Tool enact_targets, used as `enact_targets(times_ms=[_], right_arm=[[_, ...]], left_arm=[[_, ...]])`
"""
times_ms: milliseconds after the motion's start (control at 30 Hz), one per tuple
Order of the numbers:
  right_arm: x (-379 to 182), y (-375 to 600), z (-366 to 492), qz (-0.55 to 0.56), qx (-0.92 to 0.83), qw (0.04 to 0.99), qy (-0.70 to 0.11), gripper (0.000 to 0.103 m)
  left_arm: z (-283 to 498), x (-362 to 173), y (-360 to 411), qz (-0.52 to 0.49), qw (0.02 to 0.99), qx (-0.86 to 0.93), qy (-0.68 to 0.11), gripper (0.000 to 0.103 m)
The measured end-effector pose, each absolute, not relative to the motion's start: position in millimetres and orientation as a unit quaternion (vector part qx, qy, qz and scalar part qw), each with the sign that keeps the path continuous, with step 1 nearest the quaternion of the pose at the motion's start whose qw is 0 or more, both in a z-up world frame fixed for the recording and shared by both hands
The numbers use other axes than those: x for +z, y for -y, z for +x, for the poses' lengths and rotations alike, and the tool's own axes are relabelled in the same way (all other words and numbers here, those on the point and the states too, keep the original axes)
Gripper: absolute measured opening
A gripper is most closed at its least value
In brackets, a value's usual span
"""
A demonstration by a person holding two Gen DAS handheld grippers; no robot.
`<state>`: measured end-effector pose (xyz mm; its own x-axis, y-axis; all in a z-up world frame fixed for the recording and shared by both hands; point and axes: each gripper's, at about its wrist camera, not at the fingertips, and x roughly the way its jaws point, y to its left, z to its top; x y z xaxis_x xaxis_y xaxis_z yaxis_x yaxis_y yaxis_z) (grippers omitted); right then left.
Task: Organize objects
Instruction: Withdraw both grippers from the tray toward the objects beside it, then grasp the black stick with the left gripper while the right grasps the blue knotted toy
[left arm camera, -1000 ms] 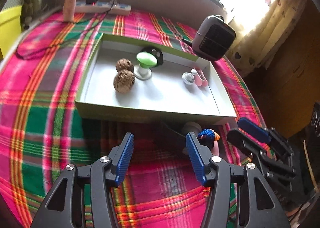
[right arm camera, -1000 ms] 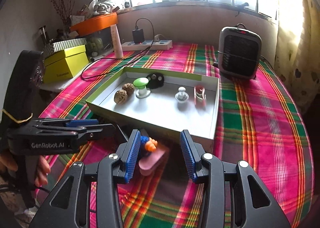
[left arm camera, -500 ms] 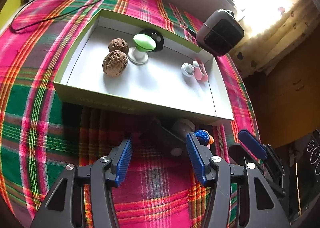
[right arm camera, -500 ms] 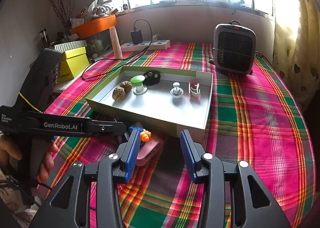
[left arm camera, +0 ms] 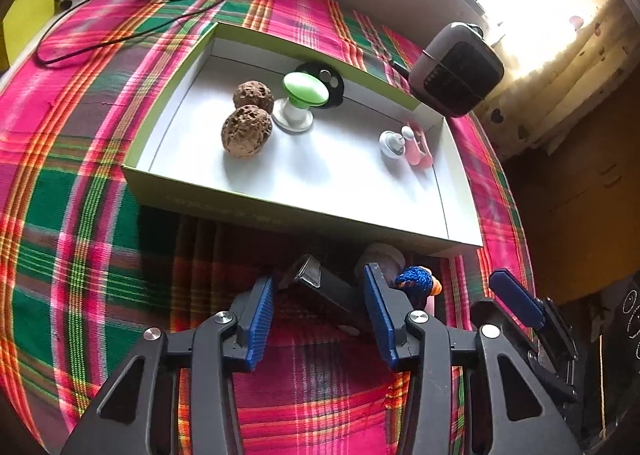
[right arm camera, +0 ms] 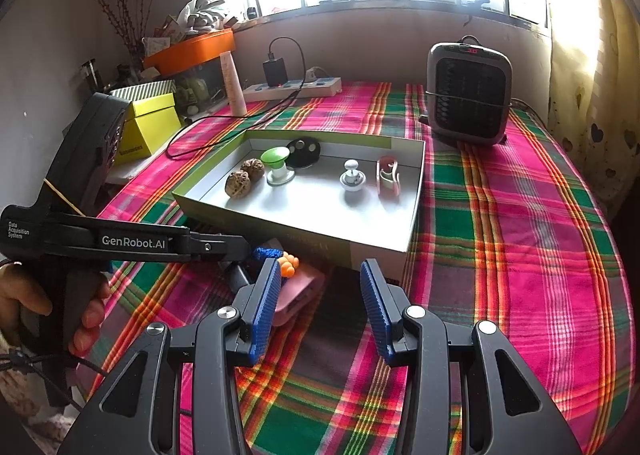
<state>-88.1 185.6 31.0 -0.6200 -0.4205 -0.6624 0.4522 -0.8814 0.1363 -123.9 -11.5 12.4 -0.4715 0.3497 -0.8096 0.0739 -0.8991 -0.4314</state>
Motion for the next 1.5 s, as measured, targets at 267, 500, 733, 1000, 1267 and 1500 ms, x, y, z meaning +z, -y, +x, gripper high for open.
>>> enact_targets(times_ms=[267,500,733,1000,1267,1500], right_arm=[[28,-177,-87,0.366,-0.895,0.251,-0.035,0.043],[25,-159,-90,0.37,-0.889,0.263,-0.06,0.043],[19,-146,-99,0.379,-0.882,0.265,-0.09,0.043],[14,-142,-103,0.386,-0.878,0.265,-0.098,0.043],[12,-139,-103,0.383,-0.878,0.266,-0.106,0.027],[15,-140,-100,0.377,-0.881,0.268,-0.1,0.025]], left_arm=[[-118,14,20,-0.503,0.075,0.838,0.198,0.042],[-119,17,29,-0.501,0.061,0.848,0.164,0.041],[-121,17,33,-0.503,0.056,0.849,0.151,0.041],[-113,17,32,-0.502,0.067,0.851,0.143,0.041],[-109,17,34,-0.507,0.072,0.847,0.143,0.041],[-103,15,41,-0.51,0.073,0.845,0.145,0.041]])
